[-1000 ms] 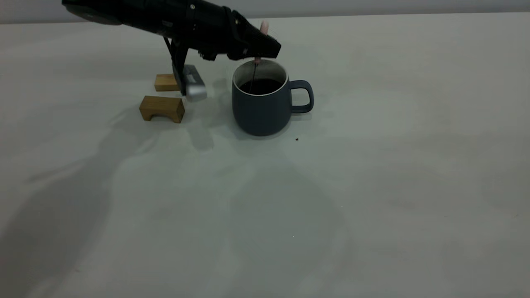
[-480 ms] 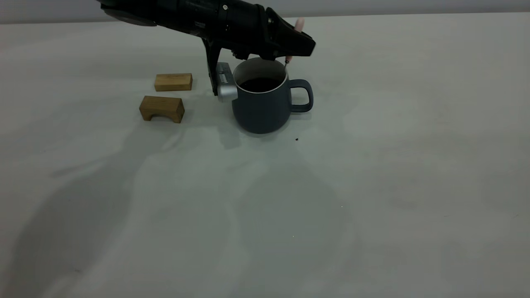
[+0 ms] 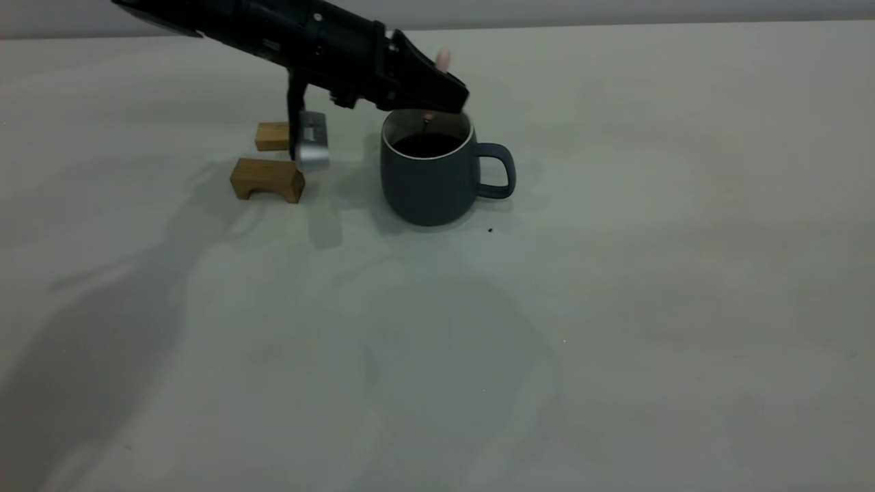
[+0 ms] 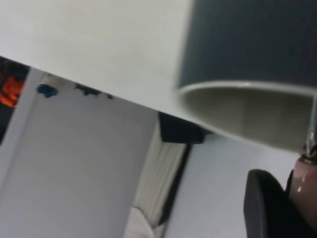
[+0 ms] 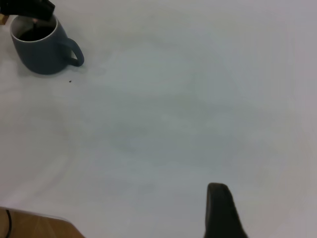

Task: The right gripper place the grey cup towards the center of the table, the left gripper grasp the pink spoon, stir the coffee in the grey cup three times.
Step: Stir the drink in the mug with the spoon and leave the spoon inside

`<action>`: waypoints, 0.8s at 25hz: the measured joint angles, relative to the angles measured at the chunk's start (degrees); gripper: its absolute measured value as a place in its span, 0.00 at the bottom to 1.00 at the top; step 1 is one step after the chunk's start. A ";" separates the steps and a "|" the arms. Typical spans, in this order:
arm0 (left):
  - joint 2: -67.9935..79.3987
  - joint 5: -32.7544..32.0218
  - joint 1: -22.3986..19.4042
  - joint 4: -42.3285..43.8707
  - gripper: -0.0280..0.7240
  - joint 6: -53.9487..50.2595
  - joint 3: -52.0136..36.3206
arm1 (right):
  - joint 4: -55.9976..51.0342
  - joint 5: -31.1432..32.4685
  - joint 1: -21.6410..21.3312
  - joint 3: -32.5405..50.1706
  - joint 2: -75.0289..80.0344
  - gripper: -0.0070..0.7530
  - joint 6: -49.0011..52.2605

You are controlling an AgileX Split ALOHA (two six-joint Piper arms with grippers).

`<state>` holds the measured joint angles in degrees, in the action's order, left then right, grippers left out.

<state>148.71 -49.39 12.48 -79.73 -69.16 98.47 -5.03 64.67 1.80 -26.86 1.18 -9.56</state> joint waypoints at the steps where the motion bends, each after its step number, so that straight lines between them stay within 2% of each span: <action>1: 0.00 0.74 -0.16 -0.13 0.19 0.00 0.24 | 0.00 0.00 0.00 0.00 0.00 0.66 0.00; 5: 0.00 3.58 0.35 -3.17 0.19 0.19 0.37 | 0.00 0.00 0.00 0.00 0.00 0.66 0.00; 11: 0.00 5.64 3.31 -6.91 0.19 2.73 0.37 | 0.00 0.00 0.00 0.00 0.00 0.66 0.00; 15: 0.00 2.09 4.05 -6.01 0.19 3.16 0.37 | 0.00 0.00 0.00 0.00 0.00 0.66 0.00; 20: 0.00 -3.95 3.33 1.09 0.19 3.57 0.37 | 0.00 0.00 0.00 0.00 0.00 0.66 0.00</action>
<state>148.71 -53.34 15.82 -78.64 -65.59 98.84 -5.03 64.67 1.80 -26.86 1.18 -9.56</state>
